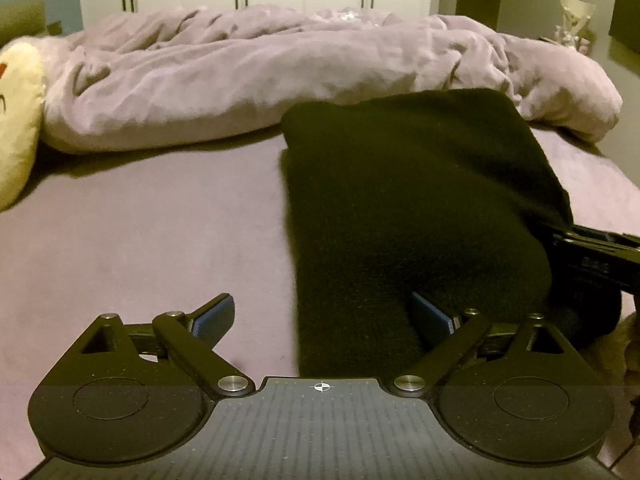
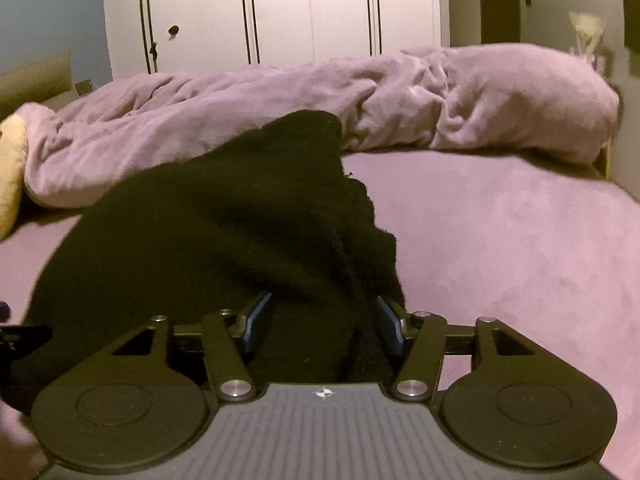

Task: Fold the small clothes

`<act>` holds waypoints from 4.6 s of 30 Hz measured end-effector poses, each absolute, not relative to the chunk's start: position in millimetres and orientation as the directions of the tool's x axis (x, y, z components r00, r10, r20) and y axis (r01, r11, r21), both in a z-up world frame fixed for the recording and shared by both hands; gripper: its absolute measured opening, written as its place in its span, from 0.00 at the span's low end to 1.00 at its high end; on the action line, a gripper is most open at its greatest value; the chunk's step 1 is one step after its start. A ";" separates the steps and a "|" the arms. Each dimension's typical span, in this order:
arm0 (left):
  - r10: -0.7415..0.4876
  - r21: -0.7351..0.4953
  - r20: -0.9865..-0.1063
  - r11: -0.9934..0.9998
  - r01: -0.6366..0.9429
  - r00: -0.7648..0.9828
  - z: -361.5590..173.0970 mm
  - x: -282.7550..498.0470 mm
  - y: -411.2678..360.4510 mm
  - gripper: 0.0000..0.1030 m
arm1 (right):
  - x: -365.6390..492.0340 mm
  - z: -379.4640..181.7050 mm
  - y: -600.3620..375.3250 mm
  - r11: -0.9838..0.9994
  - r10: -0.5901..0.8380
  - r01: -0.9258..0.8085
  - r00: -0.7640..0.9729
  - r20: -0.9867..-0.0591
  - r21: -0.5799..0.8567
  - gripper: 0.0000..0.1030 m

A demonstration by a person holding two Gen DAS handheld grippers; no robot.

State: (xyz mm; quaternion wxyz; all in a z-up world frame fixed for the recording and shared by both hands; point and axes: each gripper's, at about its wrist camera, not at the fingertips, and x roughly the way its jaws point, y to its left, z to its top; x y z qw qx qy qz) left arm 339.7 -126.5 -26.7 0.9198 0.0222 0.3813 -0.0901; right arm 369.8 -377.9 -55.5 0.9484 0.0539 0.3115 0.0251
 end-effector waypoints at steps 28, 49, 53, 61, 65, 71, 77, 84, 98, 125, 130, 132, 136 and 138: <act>-0.482 -0.484 -0.666 0.860 0.162 0.570 -30.4 412.5 -67.5 0.96 | 445.0 -32.5 -405.4 0.931 0.277 -0.029 0.705 -0.653 0.364 0.53; -0.608 -0.599 -0.644 0.778 0.188 0.465 -60.6 451.7 -84.6 0.93 | 464.8 -92.8 -454.3 0.696 0.603 -0.021 0.560 -0.568 0.718 0.66; -0.608 -0.602 -0.630 0.775 0.192 0.483 -56.7 448.6 -82.0 0.78 | 461.5 -88.4 -444.8 0.724 0.582 -0.047 0.577 -0.573 0.688 0.61; -0.603 -0.575 -0.606 0.783 0.237 0.519 -44.8 438.1 -79.7 0.60 | 448.3 -60.2 -430.3 0.741 0.574 -0.111 0.618 -0.538 0.662 0.47; -0.610 -0.582 -0.589 0.775 0.245 0.531 -33.1 432.7 -75.9 0.55 | 441.0 -34.7 -415.2 0.754 0.575 -0.164 0.633 -0.518 0.636 0.46; -0.586 -0.581 -0.575 0.784 0.218 0.571 -4.7 418.1 -45.0 0.54 | 434.2 -12.5 -382.4 0.731 0.623 -0.230 0.610 -0.490 0.643 0.46; -0.385 -0.420 -0.684 0.902 0.098 0.620 1.7 403.5 -8.1 0.64 | 429.1 -12.9 -368.8 0.811 0.488 -0.124 0.683 -0.543 0.572 0.59; -0.339 -0.311 -0.632 0.935 0.173 0.697 12.3 360.2 -8.6 0.79 | 407.6 -6.7 -385.3 0.714 0.539 -0.097 0.708 -0.456 0.694 0.59; -0.243 0.007 -0.620 0.949 0.315 0.746 -27.7 329.9 -92.0 0.93 | 421.4 -58.2 -329.1 0.883 0.431 -0.182 0.679 -0.594 0.432 0.39; -0.240 -0.168 -0.721 0.971 0.172 0.650 26.8 240.1 -80.8 0.94 | 320.6 -19.4 -296.8 0.960 0.277 -0.160 0.683 -0.675 0.232 0.25; -0.207 -0.134 -0.728 0.978 0.160 0.653 30.0 232.7 -83.2 0.94 | 322.2 -20.1 -293.0 0.941 0.330 -0.172 0.668 -0.668 0.293 0.29; -0.200 -0.128 -0.731 0.979 0.157 0.652 29.0 230.4 -83.3 0.95 | 324.1 -25.1 -288.7 0.935 0.346 -0.176 0.651 -0.676 0.309 0.33; -0.172 -0.107 -0.733 0.985 0.138 0.658 28.4 226.7 -78.9 0.95 | 316.5 -20.6 -282.6 0.953 0.301 -0.189 0.697 -0.651 0.238 0.15; -0.154 -0.094 -0.729 0.988 0.126 0.667 27.8 225.4 -75.9 0.95 | 309.7 -13.2 -288.0 0.965 0.256 -0.162 0.737 -0.626 0.205 0.10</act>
